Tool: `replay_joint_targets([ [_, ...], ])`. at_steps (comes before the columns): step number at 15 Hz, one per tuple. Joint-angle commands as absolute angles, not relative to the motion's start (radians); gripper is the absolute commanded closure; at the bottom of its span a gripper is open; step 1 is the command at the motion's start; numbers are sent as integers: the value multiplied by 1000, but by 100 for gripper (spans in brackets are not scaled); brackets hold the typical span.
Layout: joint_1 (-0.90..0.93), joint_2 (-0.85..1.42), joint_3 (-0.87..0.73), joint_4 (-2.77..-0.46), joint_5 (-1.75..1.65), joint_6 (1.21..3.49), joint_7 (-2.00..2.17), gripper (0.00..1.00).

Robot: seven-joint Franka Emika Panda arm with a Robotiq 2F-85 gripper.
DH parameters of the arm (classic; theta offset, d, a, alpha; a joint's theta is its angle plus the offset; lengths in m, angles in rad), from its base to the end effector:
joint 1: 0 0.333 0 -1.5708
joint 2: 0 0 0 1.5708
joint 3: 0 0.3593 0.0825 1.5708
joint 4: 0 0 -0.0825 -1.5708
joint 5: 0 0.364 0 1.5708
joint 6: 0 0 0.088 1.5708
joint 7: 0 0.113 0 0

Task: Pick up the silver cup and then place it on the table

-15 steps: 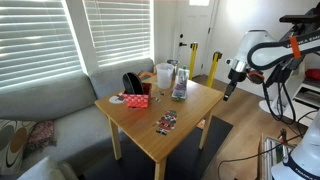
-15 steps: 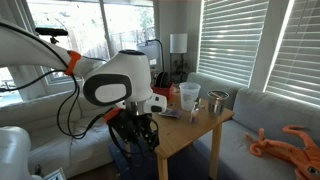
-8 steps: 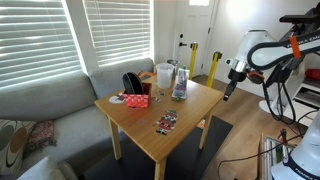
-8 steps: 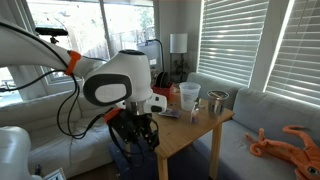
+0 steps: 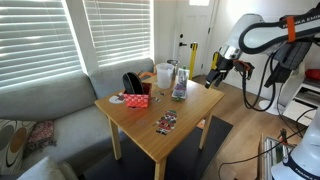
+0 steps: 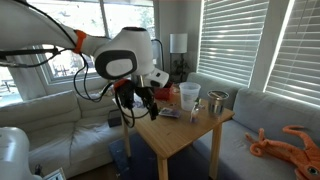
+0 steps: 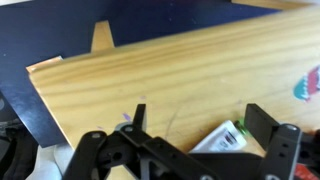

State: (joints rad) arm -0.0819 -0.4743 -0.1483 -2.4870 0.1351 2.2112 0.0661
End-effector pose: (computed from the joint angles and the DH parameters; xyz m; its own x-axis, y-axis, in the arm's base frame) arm 0.3729 -0.0883 0.5143 0.9172 -0.3606 0.1692 -0.3264 -0.9239 -0.1997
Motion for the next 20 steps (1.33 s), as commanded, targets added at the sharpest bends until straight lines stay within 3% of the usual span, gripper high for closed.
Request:
replay_joint_targets([
  [1,-84,-328,-86,-2268,207,2252,251,0],
  [3,-109,-269,-63,-2208,173,2327,346,0],
  [4,-90,-360,-77,-2290,176,2286,273,0],
  [20,-102,-254,-90,-2172,203,2318,307,0],
])
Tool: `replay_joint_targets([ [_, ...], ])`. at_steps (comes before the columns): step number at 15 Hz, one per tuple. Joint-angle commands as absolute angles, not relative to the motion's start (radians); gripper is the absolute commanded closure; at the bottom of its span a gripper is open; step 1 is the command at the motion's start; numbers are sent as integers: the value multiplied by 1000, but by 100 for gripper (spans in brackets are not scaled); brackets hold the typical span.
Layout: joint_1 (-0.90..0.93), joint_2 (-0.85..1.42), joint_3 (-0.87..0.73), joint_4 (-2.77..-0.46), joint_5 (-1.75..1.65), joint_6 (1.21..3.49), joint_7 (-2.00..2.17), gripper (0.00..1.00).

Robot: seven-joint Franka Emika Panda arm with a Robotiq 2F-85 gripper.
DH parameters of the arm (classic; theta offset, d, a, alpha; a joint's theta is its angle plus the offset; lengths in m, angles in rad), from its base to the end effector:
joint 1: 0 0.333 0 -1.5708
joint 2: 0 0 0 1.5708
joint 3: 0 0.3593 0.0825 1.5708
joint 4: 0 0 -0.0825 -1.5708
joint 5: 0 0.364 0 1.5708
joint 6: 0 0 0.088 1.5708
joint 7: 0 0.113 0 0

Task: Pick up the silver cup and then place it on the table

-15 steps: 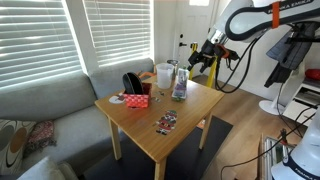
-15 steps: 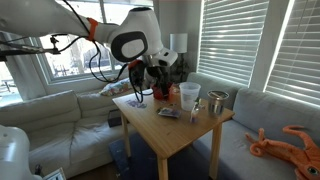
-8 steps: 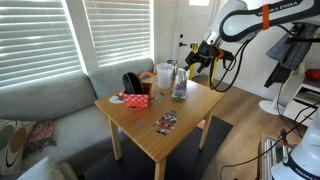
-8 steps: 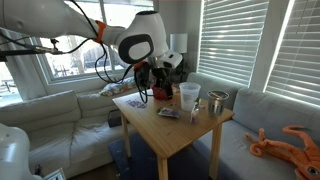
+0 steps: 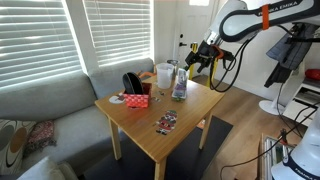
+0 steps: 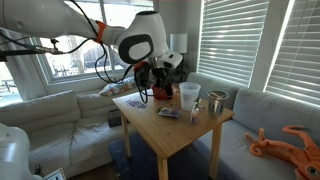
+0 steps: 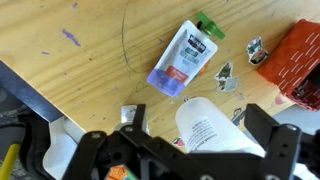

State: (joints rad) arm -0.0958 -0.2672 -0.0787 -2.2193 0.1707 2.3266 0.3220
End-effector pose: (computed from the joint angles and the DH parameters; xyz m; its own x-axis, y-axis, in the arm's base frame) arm 0.4696 -0.0826 0.5694 0.7737 -0.5688 0.2788 -0.5008 -0.8188 -0.2807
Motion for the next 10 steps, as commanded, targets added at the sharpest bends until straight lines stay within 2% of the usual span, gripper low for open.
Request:
replay_joint_targets([
  [1,-113,-259,-94,-2156,184,2313,314,0],
  [8,-224,-306,-193,-2005,120,2288,265,0],
  [10,-217,-310,-190,-2027,140,2306,259,0],
])
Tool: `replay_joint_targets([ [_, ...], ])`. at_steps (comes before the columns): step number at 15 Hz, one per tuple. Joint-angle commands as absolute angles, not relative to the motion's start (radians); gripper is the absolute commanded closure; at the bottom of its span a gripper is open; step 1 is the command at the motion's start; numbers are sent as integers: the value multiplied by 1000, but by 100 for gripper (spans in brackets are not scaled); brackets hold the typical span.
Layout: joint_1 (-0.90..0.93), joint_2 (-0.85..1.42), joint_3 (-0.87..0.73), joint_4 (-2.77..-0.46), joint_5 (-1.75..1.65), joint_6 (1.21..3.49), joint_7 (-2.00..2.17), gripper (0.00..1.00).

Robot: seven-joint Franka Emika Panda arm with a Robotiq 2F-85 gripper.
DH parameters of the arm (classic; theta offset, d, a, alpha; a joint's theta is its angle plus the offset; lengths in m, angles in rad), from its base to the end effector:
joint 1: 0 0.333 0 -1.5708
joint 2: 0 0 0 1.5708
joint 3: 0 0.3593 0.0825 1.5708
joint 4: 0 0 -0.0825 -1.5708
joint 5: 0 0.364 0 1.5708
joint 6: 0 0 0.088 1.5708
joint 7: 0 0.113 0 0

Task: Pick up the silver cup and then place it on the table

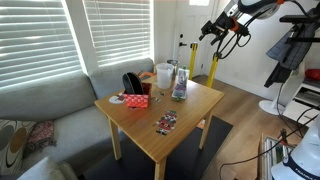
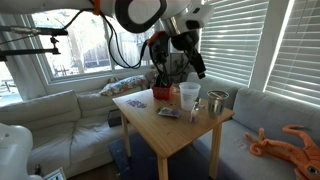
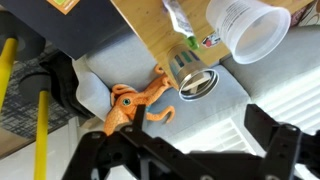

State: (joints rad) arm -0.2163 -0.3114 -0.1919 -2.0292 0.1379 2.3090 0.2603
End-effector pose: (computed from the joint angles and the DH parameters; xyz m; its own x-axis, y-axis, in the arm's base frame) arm 0.4343 -0.2017 0.6811 0.5913 -0.6538 0.4722 -0.5719 -0.7528 -0.3260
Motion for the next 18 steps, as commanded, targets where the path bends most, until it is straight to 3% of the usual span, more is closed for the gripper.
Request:
replay_joint_targets([
  [1,-225,-310,-199,-2017,139,2303,255,0],
  [6,-254,-221,-276,-1899,165,2325,194,0],
  [12,-227,-13,-322,-1665,217,2085,-64,0],
  [18,-269,231,-297,-1358,138,1857,-70,0],
])
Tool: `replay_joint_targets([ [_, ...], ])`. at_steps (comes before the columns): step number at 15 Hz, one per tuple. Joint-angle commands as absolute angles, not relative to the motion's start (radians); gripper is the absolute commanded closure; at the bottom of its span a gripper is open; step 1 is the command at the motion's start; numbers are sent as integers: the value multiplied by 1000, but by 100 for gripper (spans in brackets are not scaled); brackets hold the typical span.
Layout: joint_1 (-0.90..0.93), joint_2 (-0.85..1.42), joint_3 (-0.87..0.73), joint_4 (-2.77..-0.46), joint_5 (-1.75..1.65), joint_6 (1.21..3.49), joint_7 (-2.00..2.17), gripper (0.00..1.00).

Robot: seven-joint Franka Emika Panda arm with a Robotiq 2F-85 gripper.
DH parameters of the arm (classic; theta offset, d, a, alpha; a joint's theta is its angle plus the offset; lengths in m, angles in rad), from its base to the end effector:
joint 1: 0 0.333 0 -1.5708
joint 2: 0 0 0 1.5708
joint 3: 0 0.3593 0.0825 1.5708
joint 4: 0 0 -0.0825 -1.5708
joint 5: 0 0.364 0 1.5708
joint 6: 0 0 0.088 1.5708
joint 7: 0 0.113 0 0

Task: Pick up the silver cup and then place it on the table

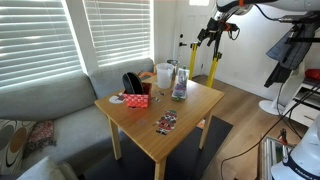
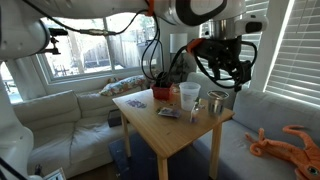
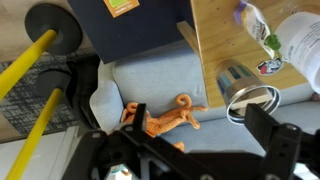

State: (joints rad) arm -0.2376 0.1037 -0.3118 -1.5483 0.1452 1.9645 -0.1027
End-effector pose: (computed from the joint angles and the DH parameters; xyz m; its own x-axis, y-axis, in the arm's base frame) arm 0.5277 -0.2979 0.6573 0.8368 -0.4445 0.3197 -0.4434 -0.8927 -0.0804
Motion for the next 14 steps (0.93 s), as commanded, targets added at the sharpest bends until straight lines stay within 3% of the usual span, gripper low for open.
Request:
replay_joint_targets([
  [1,-265,144,-287,-1496,141,1936,-96,0],
  [9,-252,224,-312,-1387,144,1891,-84,0],
  [14,-312,414,-229,-1204,207,1887,-176,0],
])
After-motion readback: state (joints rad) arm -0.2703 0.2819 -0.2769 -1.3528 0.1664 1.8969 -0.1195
